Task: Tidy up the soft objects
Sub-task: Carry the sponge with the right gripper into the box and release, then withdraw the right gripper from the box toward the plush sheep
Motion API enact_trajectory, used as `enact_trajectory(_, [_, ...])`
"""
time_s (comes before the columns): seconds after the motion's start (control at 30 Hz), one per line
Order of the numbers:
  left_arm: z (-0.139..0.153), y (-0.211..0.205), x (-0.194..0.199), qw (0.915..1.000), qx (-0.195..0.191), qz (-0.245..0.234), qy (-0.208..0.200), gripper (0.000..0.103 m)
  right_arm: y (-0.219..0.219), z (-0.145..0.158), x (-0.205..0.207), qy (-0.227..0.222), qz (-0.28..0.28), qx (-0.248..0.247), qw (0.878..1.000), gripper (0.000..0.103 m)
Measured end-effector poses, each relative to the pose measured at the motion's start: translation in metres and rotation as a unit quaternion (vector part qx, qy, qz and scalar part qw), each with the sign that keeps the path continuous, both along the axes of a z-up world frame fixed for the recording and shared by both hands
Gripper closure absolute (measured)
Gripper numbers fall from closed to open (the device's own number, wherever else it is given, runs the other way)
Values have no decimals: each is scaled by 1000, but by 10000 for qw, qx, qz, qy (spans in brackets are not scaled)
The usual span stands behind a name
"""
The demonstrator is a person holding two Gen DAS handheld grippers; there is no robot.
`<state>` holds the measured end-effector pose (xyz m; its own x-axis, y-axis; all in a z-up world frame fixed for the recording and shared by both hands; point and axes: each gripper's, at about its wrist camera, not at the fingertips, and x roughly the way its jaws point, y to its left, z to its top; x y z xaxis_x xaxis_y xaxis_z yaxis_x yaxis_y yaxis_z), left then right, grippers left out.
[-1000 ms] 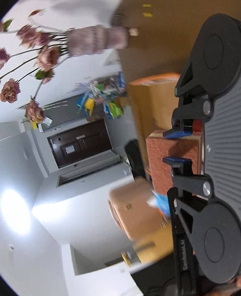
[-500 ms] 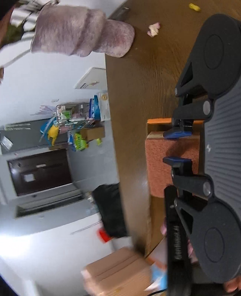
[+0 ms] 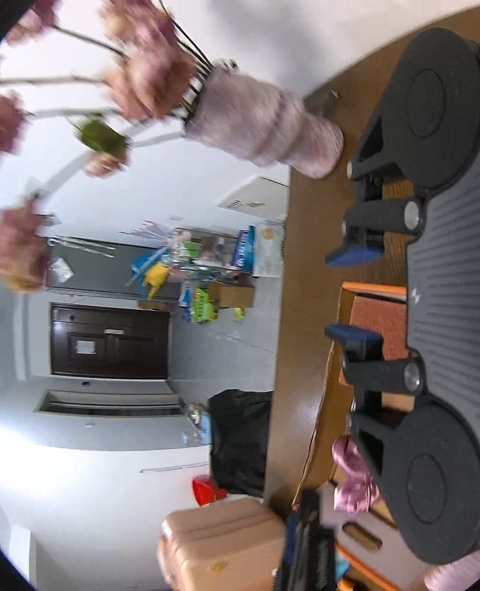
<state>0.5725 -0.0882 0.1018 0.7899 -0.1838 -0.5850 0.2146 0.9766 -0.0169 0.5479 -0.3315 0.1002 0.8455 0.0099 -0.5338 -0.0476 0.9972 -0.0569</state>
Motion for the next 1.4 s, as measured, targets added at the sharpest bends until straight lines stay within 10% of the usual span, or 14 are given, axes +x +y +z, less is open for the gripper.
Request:
enact_trajectory(0.23, [37, 45, -110, 9940, 261, 229, -1037, 14, -10, 34, -101, -610, 35, 298, 9977, 23])
enact_trajectory(0.43, [45, 65, -198, 9871, 210, 345, -1550, 3, 3, 40, -167, -840, 136, 587, 9946, 18])
enact_trajectory(0.93, [-17, 91, -452, 9712, -5, 588, -2310, 0, 42, -21, -408, -1937, 538, 964, 9748, 7])
enact_trajectory(1.4, [-66, 98, -538, 9781, -215, 669, -1957, 0, 47, -90, -532, -1792, 560, 521, 9808, 3])
